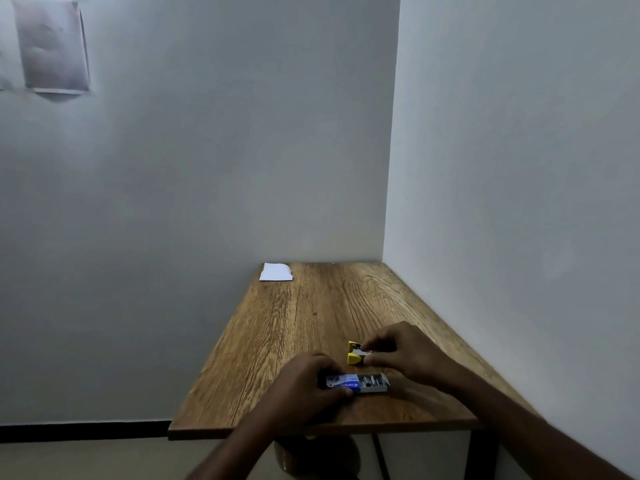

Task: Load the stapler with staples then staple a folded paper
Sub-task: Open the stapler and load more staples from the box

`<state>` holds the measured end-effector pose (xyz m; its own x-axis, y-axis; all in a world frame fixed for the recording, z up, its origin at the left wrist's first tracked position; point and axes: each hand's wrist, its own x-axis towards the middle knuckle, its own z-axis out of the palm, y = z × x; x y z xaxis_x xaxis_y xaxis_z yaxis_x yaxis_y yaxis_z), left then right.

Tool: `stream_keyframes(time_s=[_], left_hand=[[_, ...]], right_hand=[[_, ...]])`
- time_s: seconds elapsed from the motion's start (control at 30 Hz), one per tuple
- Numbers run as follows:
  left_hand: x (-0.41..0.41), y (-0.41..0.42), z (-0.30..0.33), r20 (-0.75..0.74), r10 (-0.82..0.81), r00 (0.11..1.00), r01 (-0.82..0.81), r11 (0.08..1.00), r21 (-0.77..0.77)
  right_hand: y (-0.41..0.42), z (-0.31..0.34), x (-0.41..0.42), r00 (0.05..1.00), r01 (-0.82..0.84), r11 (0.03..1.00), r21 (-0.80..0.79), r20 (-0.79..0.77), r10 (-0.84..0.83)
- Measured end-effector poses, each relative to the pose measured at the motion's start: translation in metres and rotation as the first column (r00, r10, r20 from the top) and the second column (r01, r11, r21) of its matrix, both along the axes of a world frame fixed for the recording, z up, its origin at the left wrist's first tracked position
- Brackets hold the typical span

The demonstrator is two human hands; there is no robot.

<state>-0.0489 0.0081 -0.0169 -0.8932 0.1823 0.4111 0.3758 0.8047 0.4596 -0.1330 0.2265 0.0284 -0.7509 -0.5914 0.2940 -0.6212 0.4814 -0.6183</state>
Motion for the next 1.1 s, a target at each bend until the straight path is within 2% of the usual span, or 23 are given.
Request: stream_keyframes(time_s=[0.2,0.47,0.67,0.73,0.87,1.1], left_hand=[[-0.001,-0.001,-0.001,-0.013,-0.002,1.0,0.002,1.0,0.01],[-0.002,-0.001,-0.002,-0.01,-0.009,1.0,0.009,1.0,0.014],[-0.002,-0.002,-0.003,-0.011,-0.012,1.0,0.013,1.0,0.016],[-0.002,-0.002,-0.003,-0.019,-0.009,1.0,0.009,1.0,0.017],[-0.002,-0.003,-0.004,-0.017,-0.006,1.0,0.006,1.0,0.02],[-0.002,-0.002,-0.005,-0.017,-0.005,1.0,0.006,1.0,0.028]], right_hand=[[0.006,-0.007,0.004,0.991,-0.101,0.98,0.169,-0.074,0.115],[0.003,-0.005,0.003,0.958,-0.14,0.967,0.214,-0.217,0.187],[-0.001,-0.002,0.003,0.909,-0.167,0.932,0.321,-0.316,0.271],[-0.002,-0.002,0.005,0.904,-0.193,0.936,0.293,-0.319,0.286],[0.003,0.002,0.007,0.942,-0.168,0.979,0.114,-0.275,0.194],[0.009,-0.011,0.006,0.973,-0.143,0.98,0.138,-0.164,0.165]])
